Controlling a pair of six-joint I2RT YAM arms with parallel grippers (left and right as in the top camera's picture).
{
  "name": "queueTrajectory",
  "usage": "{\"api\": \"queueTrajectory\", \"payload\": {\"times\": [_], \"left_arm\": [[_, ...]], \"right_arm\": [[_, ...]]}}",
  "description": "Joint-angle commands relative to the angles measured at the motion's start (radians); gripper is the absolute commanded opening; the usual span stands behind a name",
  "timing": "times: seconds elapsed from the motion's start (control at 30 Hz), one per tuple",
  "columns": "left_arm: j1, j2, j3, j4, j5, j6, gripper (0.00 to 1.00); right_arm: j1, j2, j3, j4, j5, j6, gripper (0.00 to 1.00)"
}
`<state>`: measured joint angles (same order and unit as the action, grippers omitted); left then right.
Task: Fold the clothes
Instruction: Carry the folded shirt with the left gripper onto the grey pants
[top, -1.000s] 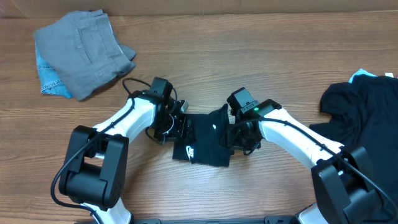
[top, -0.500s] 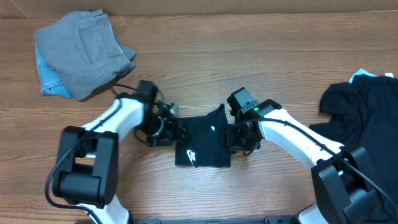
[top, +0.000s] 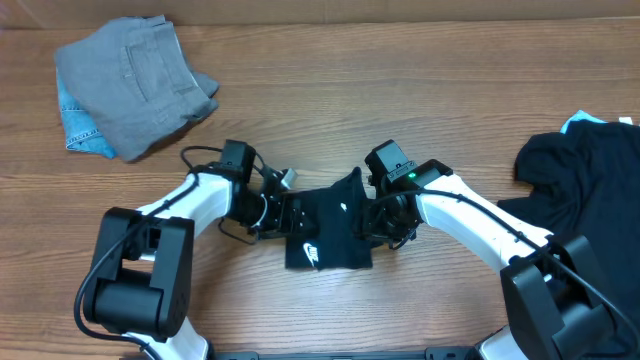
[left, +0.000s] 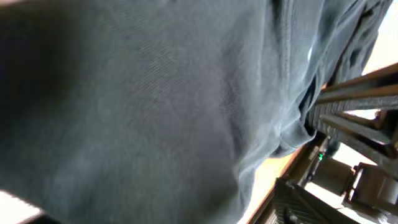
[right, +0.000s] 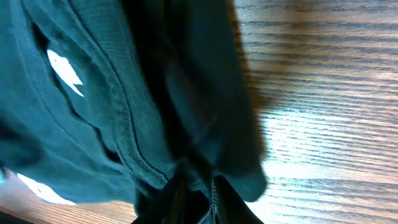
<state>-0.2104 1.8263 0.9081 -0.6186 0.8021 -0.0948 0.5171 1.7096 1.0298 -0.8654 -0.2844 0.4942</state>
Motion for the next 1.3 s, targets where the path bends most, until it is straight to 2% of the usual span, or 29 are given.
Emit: {"api": "queueTrajectory", "payload": {"times": [0.0,0.13,0.23,0.27,0.33,0.4,0.5,0.63,0.8,0.9,1.03,1.27], "left_arm": [[-0.013,0.050,-0.047,-0.001,-0.006,-0.025,0.69],[-0.013,0.050,-0.048,0.019,-0.005,-0.029,0.51],[-0.012,0.050,-0.047,0.042,-0.017,-0.055,0.34],[-0.012,0.050,-0.047,0.055,-0.018,-0.068,0.24],[-0.008,0.050,-0.041,0.068,-0.025,-0.070,0.11],[0.001,0.050,-0.031,0.064,-0.047,-0.070,0.04],[0.027,0.050,0.013,0.012,-0.108,-0.058,0.04],[0.072,0.049,0.147,-0.124,-0.158,0.021,0.04],[0.150,0.049,0.447,-0.319,-0.184,0.150,0.04],[0.206,0.049,0.621,-0.358,-0.186,0.216,0.04],[0.302,0.049,0.795,-0.306,-0.250,0.260,0.04],[0.531,0.061,0.851,0.014,-0.262,0.190,0.04]], "right_arm": [[-0.002,0.000,-0.002,0.003,-0.009,0.004,0.19],[-0.002,0.000,-0.002,0.003,-0.009,0.005,0.18],[-0.002,0.000,-0.002,-0.001,-0.009,0.005,0.18],[-0.002,0.000,-0.002,-0.003,-0.009,0.005,0.17],[-0.002,-0.001,-0.002,-0.009,-0.009,0.005,0.17],[-0.002,-0.001,-0.002,-0.019,-0.009,0.005,0.14],[-0.010,-0.016,0.000,-0.050,-0.008,0.005,0.13],[-0.035,-0.085,0.000,-0.062,-0.008,0.009,0.13],[-0.089,-0.203,0.021,-0.074,-0.009,0.009,0.14],[-0.107,-0.241,0.029,-0.080,-0.009,0.009,0.15],[-0.109,-0.251,0.031,-0.086,-0.009,0.025,0.15],[-0.109,-0.251,0.031,-0.113,-0.009,0.035,0.14]]}}
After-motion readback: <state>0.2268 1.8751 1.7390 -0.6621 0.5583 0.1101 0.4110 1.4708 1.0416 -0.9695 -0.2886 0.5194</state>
